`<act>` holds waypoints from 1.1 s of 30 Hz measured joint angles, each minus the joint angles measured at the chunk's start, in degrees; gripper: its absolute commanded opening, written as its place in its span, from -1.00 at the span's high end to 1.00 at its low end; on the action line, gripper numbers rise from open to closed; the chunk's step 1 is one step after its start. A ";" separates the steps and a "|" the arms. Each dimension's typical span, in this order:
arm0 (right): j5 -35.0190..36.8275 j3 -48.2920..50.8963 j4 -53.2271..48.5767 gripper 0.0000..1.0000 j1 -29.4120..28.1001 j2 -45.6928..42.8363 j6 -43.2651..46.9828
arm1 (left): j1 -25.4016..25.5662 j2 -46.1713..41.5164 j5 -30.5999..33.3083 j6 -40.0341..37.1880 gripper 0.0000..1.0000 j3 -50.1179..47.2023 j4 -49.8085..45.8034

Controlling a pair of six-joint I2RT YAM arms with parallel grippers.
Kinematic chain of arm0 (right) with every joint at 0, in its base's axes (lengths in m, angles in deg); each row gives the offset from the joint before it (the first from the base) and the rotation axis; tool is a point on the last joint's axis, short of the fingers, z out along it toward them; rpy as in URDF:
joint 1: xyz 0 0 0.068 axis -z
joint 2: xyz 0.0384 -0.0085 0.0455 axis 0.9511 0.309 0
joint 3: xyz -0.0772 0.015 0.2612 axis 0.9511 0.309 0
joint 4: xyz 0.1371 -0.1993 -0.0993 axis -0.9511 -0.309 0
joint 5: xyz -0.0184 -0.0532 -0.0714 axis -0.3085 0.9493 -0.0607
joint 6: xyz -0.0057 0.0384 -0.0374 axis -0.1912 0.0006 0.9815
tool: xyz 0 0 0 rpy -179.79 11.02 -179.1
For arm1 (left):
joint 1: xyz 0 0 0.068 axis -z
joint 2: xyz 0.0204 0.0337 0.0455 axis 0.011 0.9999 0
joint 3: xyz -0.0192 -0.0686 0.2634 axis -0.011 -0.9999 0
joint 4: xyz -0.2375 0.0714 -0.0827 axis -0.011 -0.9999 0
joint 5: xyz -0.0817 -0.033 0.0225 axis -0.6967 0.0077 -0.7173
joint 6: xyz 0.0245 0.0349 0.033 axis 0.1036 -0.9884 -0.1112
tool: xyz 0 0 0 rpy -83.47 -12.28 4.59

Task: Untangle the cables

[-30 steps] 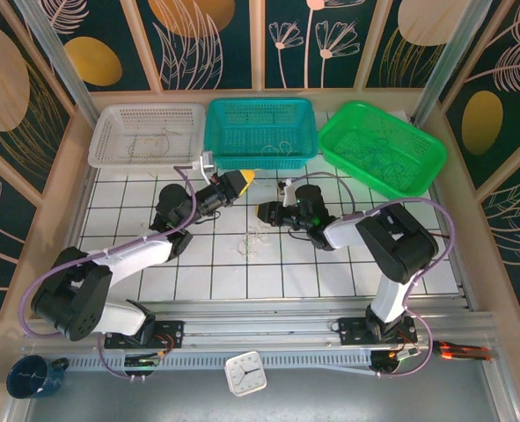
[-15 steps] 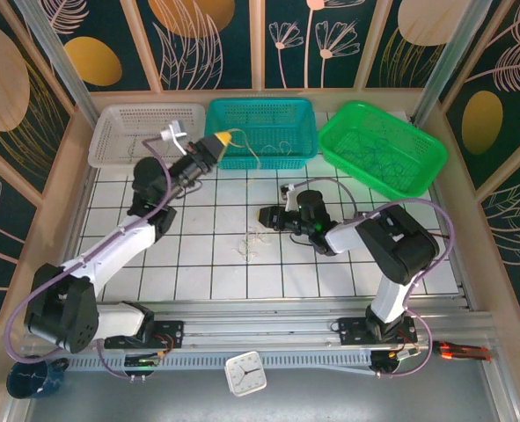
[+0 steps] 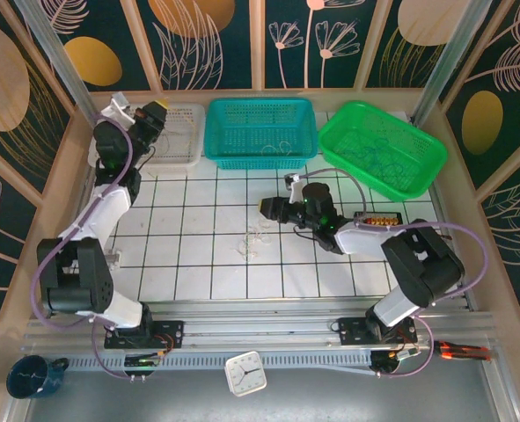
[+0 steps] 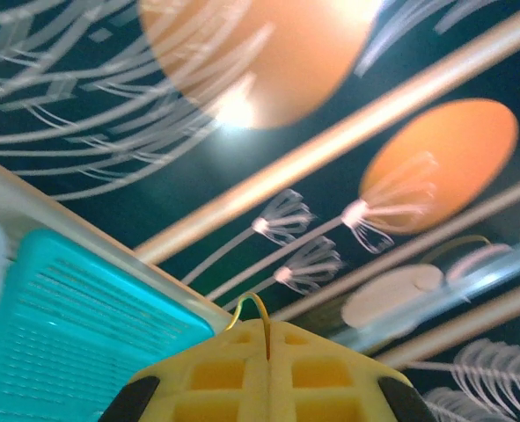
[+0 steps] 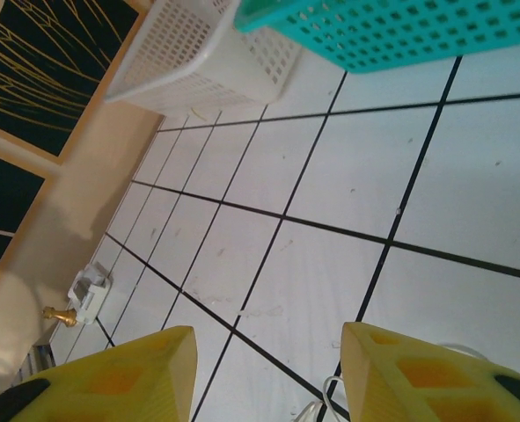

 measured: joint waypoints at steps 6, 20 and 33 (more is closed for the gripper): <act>3.82 -0.02 -6.40 0.01 -0.07 -7.39 1.53 | -3.17 7.96 4.24 -5.01 1.00 6.69 -5.25; 13.09 0.00 -21.97 -0.06 -0.09 -17.55 3.93 | -4.42 23.32 13.16 -18.51 -0.05 24.13 -22.77; 14.49 2.23 -26.45 -0.11 -0.09 -20.72 3.78 | -4.39 16.92 7.21 -19.61 -0.97 13.97 -22.45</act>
